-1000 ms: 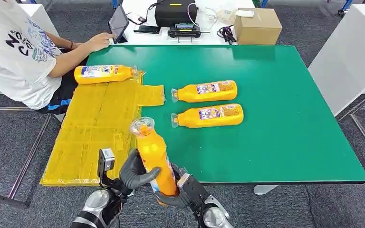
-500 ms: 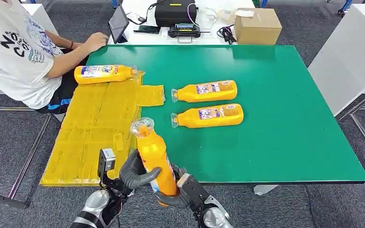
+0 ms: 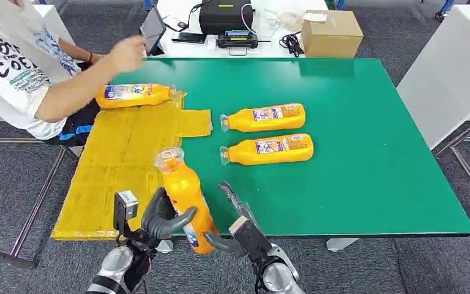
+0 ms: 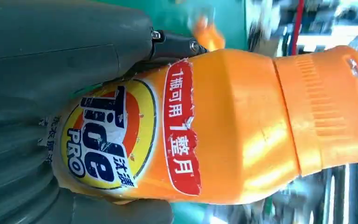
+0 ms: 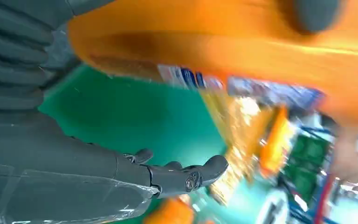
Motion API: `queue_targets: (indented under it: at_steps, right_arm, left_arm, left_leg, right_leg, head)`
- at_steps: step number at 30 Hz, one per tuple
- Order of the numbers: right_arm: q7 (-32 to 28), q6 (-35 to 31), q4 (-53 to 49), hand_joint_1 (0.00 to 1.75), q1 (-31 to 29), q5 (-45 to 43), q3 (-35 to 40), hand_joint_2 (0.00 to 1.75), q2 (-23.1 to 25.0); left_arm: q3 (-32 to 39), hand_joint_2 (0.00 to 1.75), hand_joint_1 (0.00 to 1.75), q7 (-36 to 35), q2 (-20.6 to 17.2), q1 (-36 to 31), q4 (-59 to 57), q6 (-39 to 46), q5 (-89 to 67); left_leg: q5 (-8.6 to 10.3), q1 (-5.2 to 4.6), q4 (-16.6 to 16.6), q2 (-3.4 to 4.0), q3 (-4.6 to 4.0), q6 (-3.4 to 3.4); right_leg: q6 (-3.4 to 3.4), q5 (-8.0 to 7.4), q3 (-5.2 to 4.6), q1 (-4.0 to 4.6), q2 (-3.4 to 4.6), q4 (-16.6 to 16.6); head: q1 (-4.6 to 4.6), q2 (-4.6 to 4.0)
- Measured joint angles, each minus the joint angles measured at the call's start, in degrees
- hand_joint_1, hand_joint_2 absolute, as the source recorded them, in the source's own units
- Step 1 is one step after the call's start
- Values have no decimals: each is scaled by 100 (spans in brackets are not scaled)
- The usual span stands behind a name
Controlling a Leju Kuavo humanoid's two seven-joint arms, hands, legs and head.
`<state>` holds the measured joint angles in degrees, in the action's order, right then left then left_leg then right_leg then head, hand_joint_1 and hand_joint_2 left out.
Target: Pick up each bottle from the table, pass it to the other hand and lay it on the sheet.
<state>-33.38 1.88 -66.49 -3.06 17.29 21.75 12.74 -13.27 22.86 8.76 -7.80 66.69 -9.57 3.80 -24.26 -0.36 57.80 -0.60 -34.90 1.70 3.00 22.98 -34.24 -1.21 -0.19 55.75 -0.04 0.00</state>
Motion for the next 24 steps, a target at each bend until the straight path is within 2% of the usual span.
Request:
queue_targets:
  at_steps: [12,15,18,24]
  right_arm:
    - [-18,-72,-784,0,201,-105,0,0,-17]
    - [-173,-63,-1064,0,288,-298,0,0,-22]
    - [-271,-13,-1598,0,373,-620,0,0,-22]
    - [-280,39,-2389,0,429,-938,4,0,-22]
  left_arm:
    - [275,175,175,249,15,15,411,973,-647]
    - [310,175,175,523,15,-1,511,1866,-1617]
    - [321,175,175,608,13,-102,588,3224,-3415]
    - [363,175,175,406,-33,-381,478,4269,-5050]
  left_leg:
    - [0,0,0,1,1,0]
    - [0,0,0,0,1,0]
    - [0,0,0,0,1,0]
    - [1,0,0,0,2,1]
  right_leg:
    - [0,0,0,0,1,0]
    - [0,0,-1,0,0,0]
    - [0,0,0,0,0,0]
    - [0,-1,2,0,0,0]
  head:
    - [0,0]
    - [0,0]
    - [0,0]
    - [0,0]
